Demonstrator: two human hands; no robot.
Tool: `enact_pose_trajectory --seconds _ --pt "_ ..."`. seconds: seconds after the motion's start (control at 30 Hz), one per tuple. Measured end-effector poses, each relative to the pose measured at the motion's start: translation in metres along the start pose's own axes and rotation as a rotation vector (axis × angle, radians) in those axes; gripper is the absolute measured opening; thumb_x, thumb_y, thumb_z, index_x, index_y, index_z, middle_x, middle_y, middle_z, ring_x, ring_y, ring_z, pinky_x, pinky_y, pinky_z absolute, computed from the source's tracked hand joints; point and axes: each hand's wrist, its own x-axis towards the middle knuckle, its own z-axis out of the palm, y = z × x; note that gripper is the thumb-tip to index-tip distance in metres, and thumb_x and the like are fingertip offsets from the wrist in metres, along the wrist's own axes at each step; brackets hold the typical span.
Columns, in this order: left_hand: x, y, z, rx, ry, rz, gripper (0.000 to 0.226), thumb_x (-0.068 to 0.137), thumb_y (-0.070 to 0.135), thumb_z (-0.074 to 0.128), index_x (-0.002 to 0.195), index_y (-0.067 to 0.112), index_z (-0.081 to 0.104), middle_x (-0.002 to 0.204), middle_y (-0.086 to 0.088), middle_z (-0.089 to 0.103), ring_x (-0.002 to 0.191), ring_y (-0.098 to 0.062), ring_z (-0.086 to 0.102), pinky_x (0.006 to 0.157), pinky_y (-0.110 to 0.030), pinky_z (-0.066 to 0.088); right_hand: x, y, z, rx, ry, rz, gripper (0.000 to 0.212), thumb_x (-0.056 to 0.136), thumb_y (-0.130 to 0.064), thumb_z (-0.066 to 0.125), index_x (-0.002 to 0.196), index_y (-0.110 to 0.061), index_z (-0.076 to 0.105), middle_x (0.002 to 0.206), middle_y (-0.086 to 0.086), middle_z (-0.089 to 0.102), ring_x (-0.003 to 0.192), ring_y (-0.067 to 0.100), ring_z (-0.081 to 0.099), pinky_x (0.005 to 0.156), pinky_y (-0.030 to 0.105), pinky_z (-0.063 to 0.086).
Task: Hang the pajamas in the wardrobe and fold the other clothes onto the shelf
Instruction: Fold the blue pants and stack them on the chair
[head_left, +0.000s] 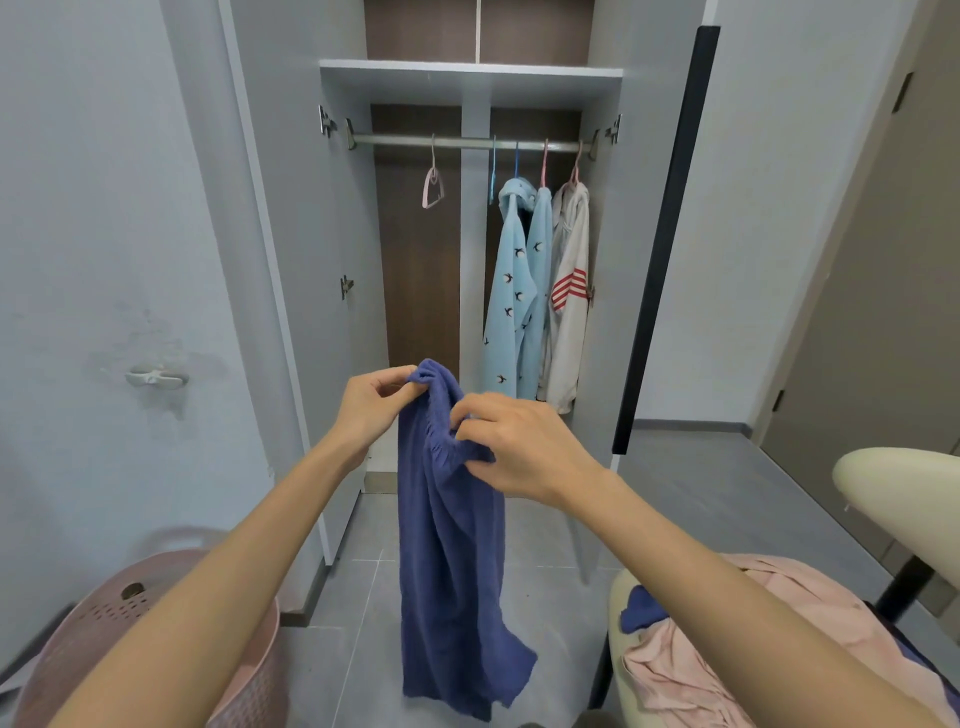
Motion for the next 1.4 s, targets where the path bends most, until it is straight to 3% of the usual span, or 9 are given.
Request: enact_pose_trajectory --seconds 0.13,0.3,0.57,0.73,0.83,0.93,1.03,1.17,1.4 --pt "-0.002 0.0 0.002 -0.005 0.015 0.006 0.018 0.087 0.019 0.064 0.094 0.036 0.066 0.086 0.026 0.065 0.075 0.016 0.061 0.058 -0.002 0.045 -0.008 0.005 0.002 0.034 -0.1 0.123 0.004 0.08 -0.018 0.064 0.083 -0.015 0.063 0.085 -0.005 0.063 0.075 0.017 0.058 0.051 0.03 0.045" --pt "-0.003 -0.003 0.006 0.011 -0.005 0.032 0.017 0.087 0.015 0.064 0.1 0.026 0.068 0.087 0.02 0.067 0.076 0.014 0.062 0.062 -0.003 0.046 -0.014 0.011 0.003 -0.076 -0.335 0.165 0.012 0.088 -0.027 0.053 0.082 -0.017 0.056 0.09 -0.004 0.05 0.067 0.018 0.045 0.054 0.03 0.029" --pt "-0.008 -0.011 0.011 0.115 -0.04 0.044 0.021 0.086 0.013 0.066 0.102 0.027 0.067 0.096 0.004 0.068 0.089 -0.01 0.064 0.076 -0.015 0.05 -0.011 0.011 0.007 0.119 -0.687 0.486 0.04 0.095 -0.032 0.026 0.064 -0.014 0.044 0.058 0.002 0.054 0.066 0.024 0.055 0.058 0.032 0.036" --pt "-0.011 -0.012 0.015 0.177 -0.083 0.07 0.021 0.086 0.012 0.066 0.104 0.022 0.068 0.1 0.004 0.067 0.091 -0.012 0.063 0.076 -0.015 0.05 -0.006 0.019 0.015 0.28 -0.829 0.579 0.035 0.095 -0.015 0.036 0.061 -0.016 0.041 0.066 0.003 0.045 0.072 0.028 0.052 0.058 0.032 0.039" --pt "-0.013 -0.011 0.017 0.19 -0.1 0.078 0.023 0.087 0.009 0.064 0.105 0.024 0.067 0.099 0.005 0.067 0.092 -0.012 0.062 0.08 -0.019 0.051 -0.009 0.02 0.017 0.315 -0.907 0.559 0.024 0.091 -0.011 0.039 0.073 -0.015 0.054 0.081 0.005 0.063 0.071 0.024 0.069 0.062 0.031 0.048" --pt "-0.015 -0.012 0.019 0.193 -0.092 0.075 0.024 0.087 0.008 0.064 0.107 0.021 0.066 0.099 0.004 0.067 0.091 -0.012 0.062 0.08 -0.018 0.052 -0.012 0.018 0.018 0.184 -0.818 0.506 0.017 0.087 -0.015 0.048 0.087 -0.018 0.064 0.086 0.0 0.07 0.071 0.016 0.069 0.062 0.028 0.047" --pt "-0.016 -0.015 0.017 0.161 -0.066 0.067 0.023 0.086 0.009 0.065 0.105 0.023 0.066 0.098 0.003 0.067 0.087 -0.009 0.062 0.072 -0.011 0.052 -0.016 0.014 0.02 0.031 -0.633 0.463 0.014 0.083 -0.016 0.053 0.083 -0.023 0.065 0.078 0.001 0.062 0.073 0.025 0.058 0.059 0.028 0.036" --pt "-0.015 -0.021 0.01 0.121 0.007 0.014 0.02 0.087 0.011 0.066 0.106 0.017 0.069 0.101 -0.002 0.07 0.088 -0.012 0.063 0.072 -0.014 0.049 -0.026 0.012 0.026 -0.055 -0.42 0.449 0.026 0.091 -0.021 0.043 0.098 -0.026 0.068 0.085 0.005 0.067 0.079 0.03 0.061 0.058 0.029 0.038" --pt "-0.013 -0.021 0.006 0.092 0.05 -0.028 0.028 0.088 0.017 0.064 0.115 0.012 0.067 0.108 0.002 0.065 0.102 -0.015 0.06 0.085 -0.026 0.05 -0.043 0.015 0.039 0.001 -0.196 0.404 0.02 0.1 -0.02 0.041 0.119 -0.022 0.045 0.105 0.003 0.058 0.091 0.022 0.053 0.073 0.042 0.051"
